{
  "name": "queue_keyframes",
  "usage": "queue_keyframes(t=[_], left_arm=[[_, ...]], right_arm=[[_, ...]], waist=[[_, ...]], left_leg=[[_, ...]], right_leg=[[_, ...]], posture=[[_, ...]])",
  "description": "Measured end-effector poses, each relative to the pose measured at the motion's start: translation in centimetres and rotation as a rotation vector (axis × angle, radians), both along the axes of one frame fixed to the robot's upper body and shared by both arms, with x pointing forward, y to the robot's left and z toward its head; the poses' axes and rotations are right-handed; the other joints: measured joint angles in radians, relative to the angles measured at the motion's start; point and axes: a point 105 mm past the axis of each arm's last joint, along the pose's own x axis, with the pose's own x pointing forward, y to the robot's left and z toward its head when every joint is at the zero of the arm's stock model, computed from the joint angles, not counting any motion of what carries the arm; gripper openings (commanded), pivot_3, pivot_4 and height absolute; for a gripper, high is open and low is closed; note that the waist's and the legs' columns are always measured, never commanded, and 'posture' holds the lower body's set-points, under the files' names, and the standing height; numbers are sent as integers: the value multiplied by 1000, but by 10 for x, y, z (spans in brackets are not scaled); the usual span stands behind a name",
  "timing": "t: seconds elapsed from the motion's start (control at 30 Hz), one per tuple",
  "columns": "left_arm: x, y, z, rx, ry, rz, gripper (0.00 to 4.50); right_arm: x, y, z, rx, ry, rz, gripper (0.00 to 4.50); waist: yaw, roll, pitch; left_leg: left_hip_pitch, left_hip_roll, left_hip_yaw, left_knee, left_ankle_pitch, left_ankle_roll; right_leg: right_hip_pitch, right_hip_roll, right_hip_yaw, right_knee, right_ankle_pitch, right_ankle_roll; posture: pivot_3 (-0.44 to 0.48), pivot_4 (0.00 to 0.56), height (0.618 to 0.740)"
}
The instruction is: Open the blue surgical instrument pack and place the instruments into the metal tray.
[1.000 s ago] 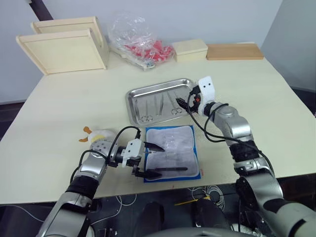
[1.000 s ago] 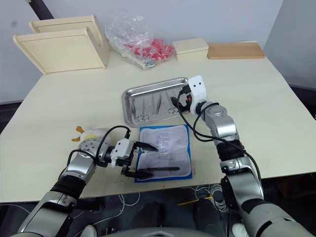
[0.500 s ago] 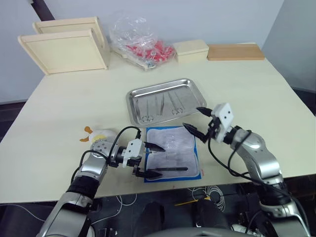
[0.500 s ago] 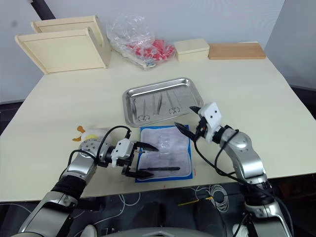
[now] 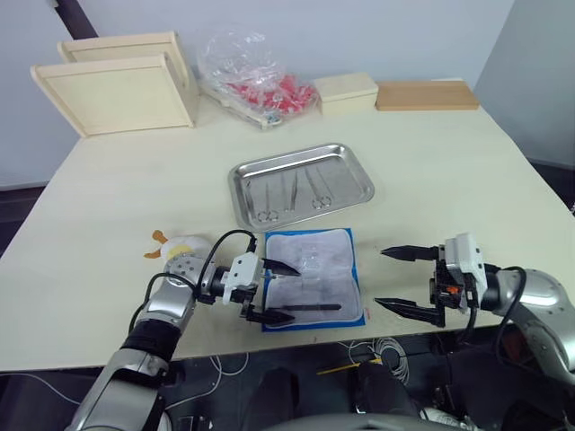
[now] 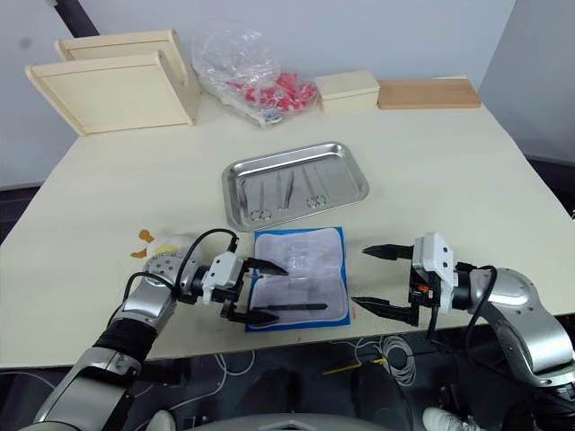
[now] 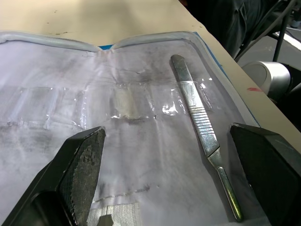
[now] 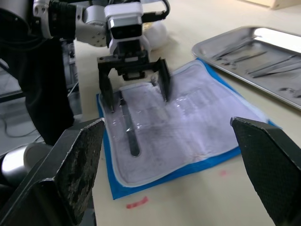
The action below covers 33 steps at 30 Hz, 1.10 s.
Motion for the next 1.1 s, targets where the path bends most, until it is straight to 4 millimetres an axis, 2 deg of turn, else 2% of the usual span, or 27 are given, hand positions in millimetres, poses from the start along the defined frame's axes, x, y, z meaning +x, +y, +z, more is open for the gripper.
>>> queue_keyframes(t=[0.13, 0.43, 0.57, 0.8, 1.1], left_arm=[[-1, 1, 0, 3, 4, -2, 4500], [-1, 1, 1, 4, 4, -7, 4500], [-1, 1, 1, 7, 3, -9, 4500], [-1, 1, 1, 13, 3, -16, 4500], [-1, 1, 1, 38, 0, -42, 4500]], right_arm=[[-11, -25, 15, -42, 1, 34, 4480], [-12, -48, 50, -93, -99, 61, 4480], [-10, -51, 55, -93, -119, 45, 4480], [-3, -48, 52, -100, -123, -10, 4480], [8, -14, 38, -122, -151, -27, 4480]], waist=[[2, -1, 0], [3, -3, 1], [3, -3, 1], [4, -3, 1], [3, -3, 0]], left_leg=[[0, 0, 1, 0, -1, 1], [0, 0, 1, 0, -1, 2], [0, 0, 1, 0, -1, 2], [0, 0, 1, 0, -1, 2], [1, 1, 1, 0, -1, 2]], right_leg=[[0, 0, 1, -1, 0, 0], [0, 1, 1, -1, 0, 0], [0, 1, 1, -1, 0, 0], [0, 1, 1, -1, 0, 0], [0, 1, 1, -1, 0, 0]], posture=[[0, 150, 740], [0, 150, 740], [0, 150, 740], [0, 150, 740], [0, 150, 740]])
